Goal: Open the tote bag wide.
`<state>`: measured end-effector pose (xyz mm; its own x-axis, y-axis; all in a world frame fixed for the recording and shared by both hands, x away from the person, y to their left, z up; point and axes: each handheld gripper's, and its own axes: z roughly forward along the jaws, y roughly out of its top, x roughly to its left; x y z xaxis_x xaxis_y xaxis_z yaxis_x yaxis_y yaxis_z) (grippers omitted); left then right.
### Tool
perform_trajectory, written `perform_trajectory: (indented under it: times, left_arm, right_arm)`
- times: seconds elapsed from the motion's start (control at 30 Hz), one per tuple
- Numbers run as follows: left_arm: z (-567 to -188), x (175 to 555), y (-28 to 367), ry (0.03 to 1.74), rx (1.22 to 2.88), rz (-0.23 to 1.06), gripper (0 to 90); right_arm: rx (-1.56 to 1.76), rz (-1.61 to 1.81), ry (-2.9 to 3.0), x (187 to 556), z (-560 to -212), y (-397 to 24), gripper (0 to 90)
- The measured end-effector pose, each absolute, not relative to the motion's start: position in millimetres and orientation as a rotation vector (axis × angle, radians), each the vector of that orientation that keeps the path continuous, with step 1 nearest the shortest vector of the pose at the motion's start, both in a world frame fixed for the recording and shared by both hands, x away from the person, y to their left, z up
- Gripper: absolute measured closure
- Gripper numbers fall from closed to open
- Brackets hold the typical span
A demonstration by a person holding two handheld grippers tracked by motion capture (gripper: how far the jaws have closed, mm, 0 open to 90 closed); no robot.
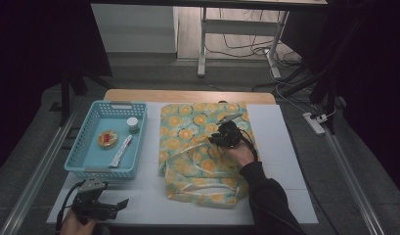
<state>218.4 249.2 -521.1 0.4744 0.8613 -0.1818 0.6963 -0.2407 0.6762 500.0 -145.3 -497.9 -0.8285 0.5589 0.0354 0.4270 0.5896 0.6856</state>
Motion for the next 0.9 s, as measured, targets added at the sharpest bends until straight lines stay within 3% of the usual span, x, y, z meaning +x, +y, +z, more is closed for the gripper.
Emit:
perform_trajectory:
  times: [0.1,0.2,0.4,0.7,0.9]
  left_arm:
    - [-521,218,249,1.288,2.008,0.297,0.3]
    - [-521,218,249,1.29,2.009,0.296,0.3]
    - [-521,218,249,1.291,2.01,0.296,0.4]
    - [-521,218,249,1.291,2.012,0.296,0.4]
    - [-521,218,249,1.289,2.013,0.299,0.4]
  right_arm:
    - [0.816,1.079,2.641,491,-486,-149,52.6]
    - [0.81,1.082,2.639,485,-482,-151,48.0]
    - [0.777,1.135,2.673,460,-470,-157,29.2]
    - [0.74,1.058,2.74,430,-478,-157,5.7]
    - [0.735,0.975,2.775,415,-497,-160,1.6]
